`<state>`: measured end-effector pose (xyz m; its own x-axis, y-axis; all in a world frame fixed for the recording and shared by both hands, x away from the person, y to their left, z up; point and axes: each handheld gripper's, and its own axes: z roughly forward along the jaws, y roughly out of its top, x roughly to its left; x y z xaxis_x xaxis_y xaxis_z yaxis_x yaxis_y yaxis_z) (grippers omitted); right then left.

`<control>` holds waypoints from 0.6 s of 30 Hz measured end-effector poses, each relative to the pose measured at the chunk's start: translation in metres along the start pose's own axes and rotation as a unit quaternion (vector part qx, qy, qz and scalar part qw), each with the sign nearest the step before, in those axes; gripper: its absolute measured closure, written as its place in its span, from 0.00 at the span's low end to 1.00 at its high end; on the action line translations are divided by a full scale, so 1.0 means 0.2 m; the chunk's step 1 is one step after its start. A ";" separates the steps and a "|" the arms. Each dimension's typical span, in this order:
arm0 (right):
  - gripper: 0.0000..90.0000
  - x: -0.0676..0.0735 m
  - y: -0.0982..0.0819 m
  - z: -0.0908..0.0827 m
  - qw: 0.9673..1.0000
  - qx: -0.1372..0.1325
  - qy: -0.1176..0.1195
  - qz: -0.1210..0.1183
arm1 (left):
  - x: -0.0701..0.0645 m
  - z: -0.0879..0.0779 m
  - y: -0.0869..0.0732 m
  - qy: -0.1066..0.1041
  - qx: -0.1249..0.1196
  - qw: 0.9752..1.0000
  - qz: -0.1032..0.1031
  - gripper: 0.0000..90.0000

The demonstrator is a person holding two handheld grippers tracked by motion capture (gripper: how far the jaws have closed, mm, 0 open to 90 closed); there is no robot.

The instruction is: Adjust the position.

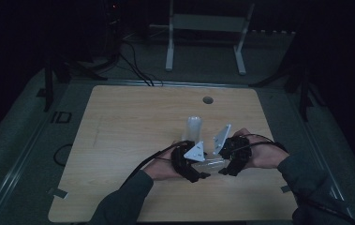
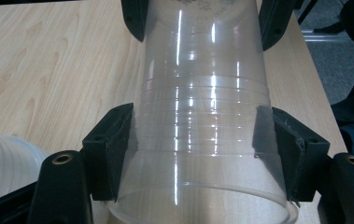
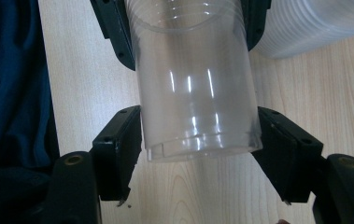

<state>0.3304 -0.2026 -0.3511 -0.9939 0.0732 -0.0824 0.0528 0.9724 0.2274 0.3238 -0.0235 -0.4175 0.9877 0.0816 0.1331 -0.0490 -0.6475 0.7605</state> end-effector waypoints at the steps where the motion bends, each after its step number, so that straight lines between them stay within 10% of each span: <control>1: 0.38 0.00 0.00 0.00 1.000 0.000 0.001 -0.001 | 0.00 0.00 0.00 0.000 0.000 1.000 0.000 0.34; 18: 0.46 0.01 -0.01 0.03 1.000 0.002 0.008 -0.001 | -0.02 0.00 0.01 0.000 -0.007 1.000 0.003 0.31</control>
<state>0.3289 -0.2030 -0.3571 -0.9953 0.0687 -0.0677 0.0520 0.9733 0.2234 0.3201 -0.0256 -0.4166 0.9873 0.0776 0.1386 -0.0579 -0.6367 0.7689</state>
